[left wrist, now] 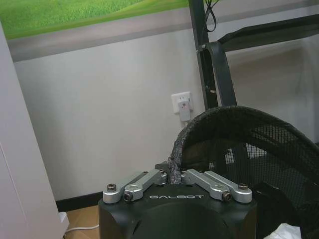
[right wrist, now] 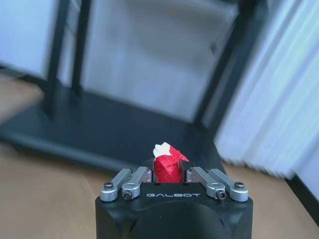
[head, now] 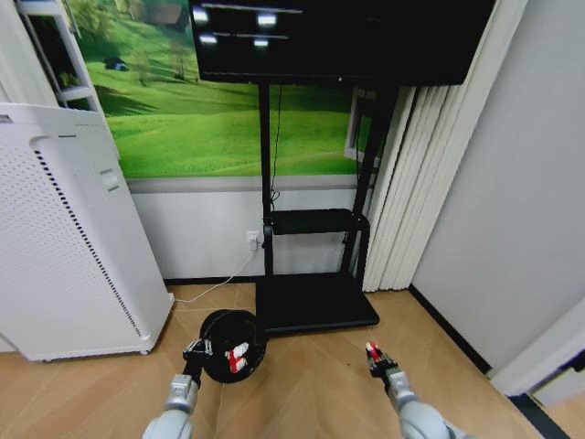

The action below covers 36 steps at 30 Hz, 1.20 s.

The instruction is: Pick up the trash bin and place the garbage on the floor into it.

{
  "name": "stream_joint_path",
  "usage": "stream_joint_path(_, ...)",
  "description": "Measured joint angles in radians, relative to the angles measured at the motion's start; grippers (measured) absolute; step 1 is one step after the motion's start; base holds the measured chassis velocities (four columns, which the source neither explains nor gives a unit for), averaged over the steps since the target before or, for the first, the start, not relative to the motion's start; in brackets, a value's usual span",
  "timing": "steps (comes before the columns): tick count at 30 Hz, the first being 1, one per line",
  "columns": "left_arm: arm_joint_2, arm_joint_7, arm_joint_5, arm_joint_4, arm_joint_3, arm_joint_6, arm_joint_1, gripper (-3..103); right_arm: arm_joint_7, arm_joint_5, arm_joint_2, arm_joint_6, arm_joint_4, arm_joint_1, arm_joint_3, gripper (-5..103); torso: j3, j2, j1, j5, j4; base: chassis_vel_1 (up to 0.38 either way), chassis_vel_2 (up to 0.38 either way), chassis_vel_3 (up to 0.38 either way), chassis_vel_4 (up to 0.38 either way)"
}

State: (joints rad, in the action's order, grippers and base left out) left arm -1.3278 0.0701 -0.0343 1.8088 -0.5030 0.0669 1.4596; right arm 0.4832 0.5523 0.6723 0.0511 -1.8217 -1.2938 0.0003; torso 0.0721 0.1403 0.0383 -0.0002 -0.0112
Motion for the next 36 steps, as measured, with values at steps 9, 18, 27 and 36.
stream_joint_path(9, -0.003, 0.000, 0.010, 0.006, 0.016, 0.000, 0.005, 4, -0.196, -0.112, 0.025, -0.231, -0.115, 0.017, -0.067, 25, 0.000, 0.000, 0.000, 0.0000, 0.0001, 0.000, 0.000, 0.000, 0.000)
stream_joint_path(18, -0.016, 0.008, 0.027, -0.006, 0.056, -0.003, -0.005, 4, -0.327, -0.152, 0.087, -0.368, -0.070, 0.125, -0.233, 25, 0.000, 0.000, 0.000, 0.0001, 0.0000, 0.000, 0.000, 0.000, 0.000)
stream_joint_path(27, -0.039, 0.015, 0.049, -0.039, 0.100, -0.013, -0.028, 4, -0.356, -0.183, 0.206, -0.434, 0.088, 0.301, -0.439, 25, 0.000, 0.000, 0.000, 0.0001, -0.0001, 0.000, 0.000, 0.000, 0.000)
stream_joint_path(36, -0.042, 0.016, 0.051, -0.055, 0.106, -0.016, -0.038, 4, -0.328, -0.209, 0.323, -0.431, 0.242, 0.415, -0.545, 25, 0.000, 0.000, 0.000, 0.0002, 0.0002, 0.000, 0.000, 0.000, 0.000)
